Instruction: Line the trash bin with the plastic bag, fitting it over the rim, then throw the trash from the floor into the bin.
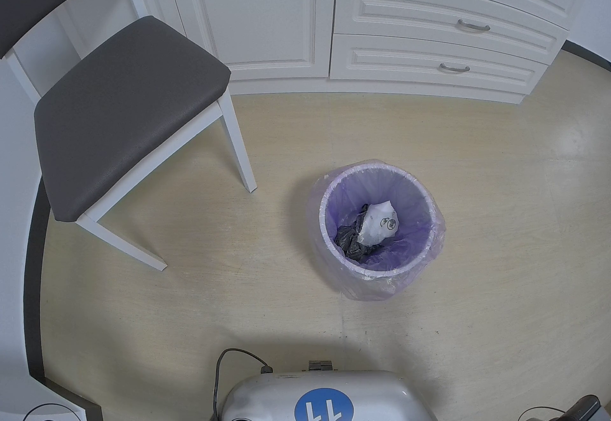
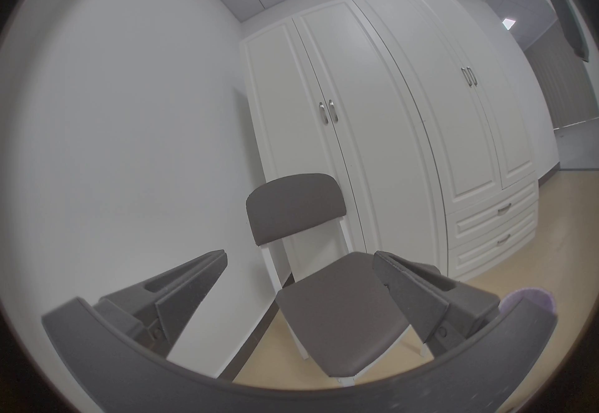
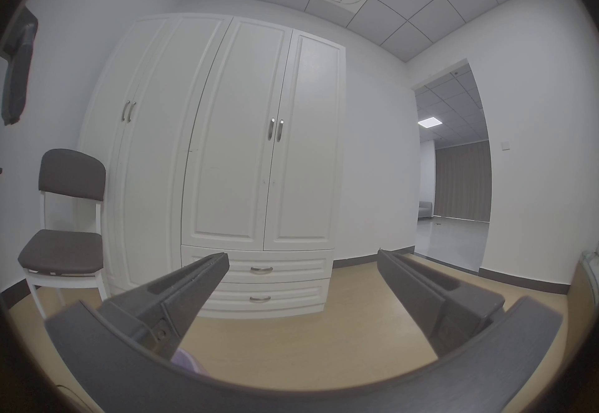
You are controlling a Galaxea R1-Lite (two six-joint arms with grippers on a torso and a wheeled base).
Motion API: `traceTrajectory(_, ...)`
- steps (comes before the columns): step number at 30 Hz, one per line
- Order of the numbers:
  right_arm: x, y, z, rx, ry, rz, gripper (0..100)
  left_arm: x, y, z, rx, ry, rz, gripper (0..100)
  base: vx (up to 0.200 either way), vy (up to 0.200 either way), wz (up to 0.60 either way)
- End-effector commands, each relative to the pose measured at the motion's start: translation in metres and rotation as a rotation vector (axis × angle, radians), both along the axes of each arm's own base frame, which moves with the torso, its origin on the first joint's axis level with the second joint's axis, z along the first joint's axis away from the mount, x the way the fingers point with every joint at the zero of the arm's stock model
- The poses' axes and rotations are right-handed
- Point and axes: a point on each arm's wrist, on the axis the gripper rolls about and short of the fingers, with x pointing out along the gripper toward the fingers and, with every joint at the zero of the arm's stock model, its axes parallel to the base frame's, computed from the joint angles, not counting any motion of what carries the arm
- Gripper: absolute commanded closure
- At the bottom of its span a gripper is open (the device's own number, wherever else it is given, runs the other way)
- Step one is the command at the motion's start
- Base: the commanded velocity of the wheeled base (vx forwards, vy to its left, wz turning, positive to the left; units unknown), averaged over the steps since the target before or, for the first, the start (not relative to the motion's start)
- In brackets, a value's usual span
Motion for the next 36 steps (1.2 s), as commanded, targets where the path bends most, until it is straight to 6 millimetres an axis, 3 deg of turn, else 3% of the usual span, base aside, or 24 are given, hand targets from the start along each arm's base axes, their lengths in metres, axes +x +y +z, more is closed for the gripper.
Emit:
traceTrajectory(1, -0.023, -0.002, -0.013, 0.017, -0.062, 0.006, 0, -0.025, 0.003, -0.006, -0.017, -0.059, -0.009, 0, 0.000, 0.000, 0.00)
traceTrajectory(22, -0.032, 0.000, -0.034, 0.121, -0.090, 0.066, 0, -0.042, 0.004, -0.018, -0.028, -0.054, -0.031, 0, 0.000, 0.000, 0.00)
traceTrajectory(31, -0.036, 0.004, -0.049, 0.061, -0.076, 0.097, 0, -0.048, 0.005, -0.022, -0.034, -0.068, -0.026, 0, 0.000, 0.000, 0.00)
traceTrajectory(36, -0.034, 0.004, -0.051, 0.076, -0.068, 0.114, 0, -0.056, 0.004, -0.036, -0.036, -0.064, -0.001, 0, 0.000, 0.000, 0.00)
